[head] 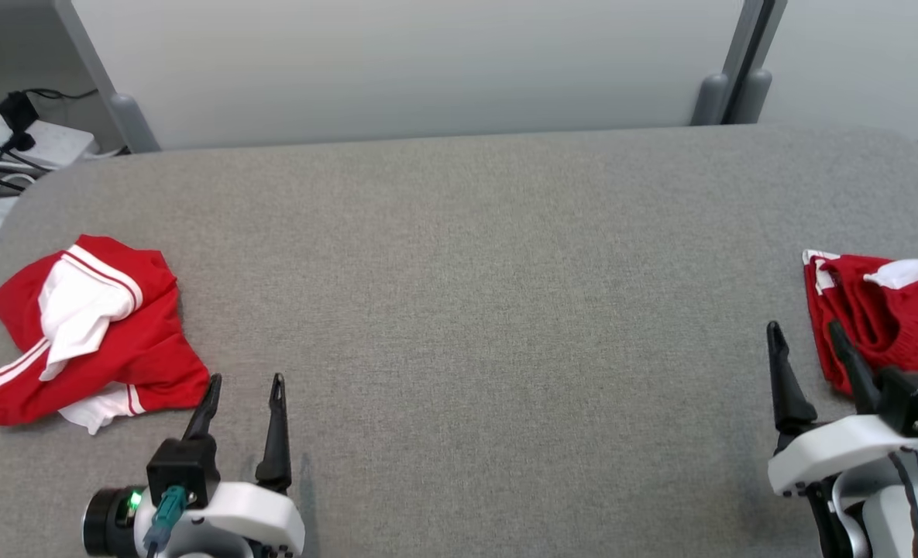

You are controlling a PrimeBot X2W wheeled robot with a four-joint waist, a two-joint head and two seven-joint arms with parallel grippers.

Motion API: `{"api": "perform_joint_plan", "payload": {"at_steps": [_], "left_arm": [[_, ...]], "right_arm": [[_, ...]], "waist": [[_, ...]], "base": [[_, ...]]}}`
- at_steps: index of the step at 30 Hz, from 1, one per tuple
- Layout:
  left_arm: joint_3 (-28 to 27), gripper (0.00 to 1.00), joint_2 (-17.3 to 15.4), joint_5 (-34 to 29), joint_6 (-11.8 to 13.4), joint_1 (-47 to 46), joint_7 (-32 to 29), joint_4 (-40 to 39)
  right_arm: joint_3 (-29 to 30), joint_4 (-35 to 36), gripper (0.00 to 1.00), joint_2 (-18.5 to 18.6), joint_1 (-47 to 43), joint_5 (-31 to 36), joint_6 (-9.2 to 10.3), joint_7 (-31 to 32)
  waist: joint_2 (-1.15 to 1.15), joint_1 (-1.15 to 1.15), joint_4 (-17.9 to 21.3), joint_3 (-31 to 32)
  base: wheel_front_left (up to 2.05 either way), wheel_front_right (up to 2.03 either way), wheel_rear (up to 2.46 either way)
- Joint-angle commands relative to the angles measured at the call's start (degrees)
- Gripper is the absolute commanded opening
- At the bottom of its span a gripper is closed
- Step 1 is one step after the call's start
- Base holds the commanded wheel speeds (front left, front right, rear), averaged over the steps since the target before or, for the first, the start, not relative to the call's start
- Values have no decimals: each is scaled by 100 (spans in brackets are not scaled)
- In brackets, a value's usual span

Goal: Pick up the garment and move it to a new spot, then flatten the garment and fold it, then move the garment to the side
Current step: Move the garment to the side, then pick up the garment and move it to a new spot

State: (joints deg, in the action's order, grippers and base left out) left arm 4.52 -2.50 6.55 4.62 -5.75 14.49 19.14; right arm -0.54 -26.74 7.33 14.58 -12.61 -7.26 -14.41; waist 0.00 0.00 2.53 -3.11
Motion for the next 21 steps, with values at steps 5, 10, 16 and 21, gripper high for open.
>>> {"api": "perform_joint_plan", "payload": {"at_steps": [5, 10, 16, 21], "left_arm": [[-315, 100, -38, -62, 37, 118, 51, -121], [-417, 100, -38, -63, 34, 244, 51, -146], [-450, 100, -38, -68, 23, 297, 51, -166], [-420, 100, -38, -36, 23, 269, 51, -153]], "right_arm": [[-136, 173, 100, -65, -175, 91, -23, -59], [-104, 223, 100, -131, -319, 133, -23, -59], [-60, 271, 100, -175, -406, 156, -23, -59], [-94, 277, 100, -174, -398, 171, -23, -59]], "waist": [[0, 0, -59, 227], [0, 0, -67, 299], [0, 0, -92, 303], [0, 0, -177, 262]], "base": [[0, 0, 0], [0, 0, 0], [0, 0, 0], [0, 0, 0]]}}
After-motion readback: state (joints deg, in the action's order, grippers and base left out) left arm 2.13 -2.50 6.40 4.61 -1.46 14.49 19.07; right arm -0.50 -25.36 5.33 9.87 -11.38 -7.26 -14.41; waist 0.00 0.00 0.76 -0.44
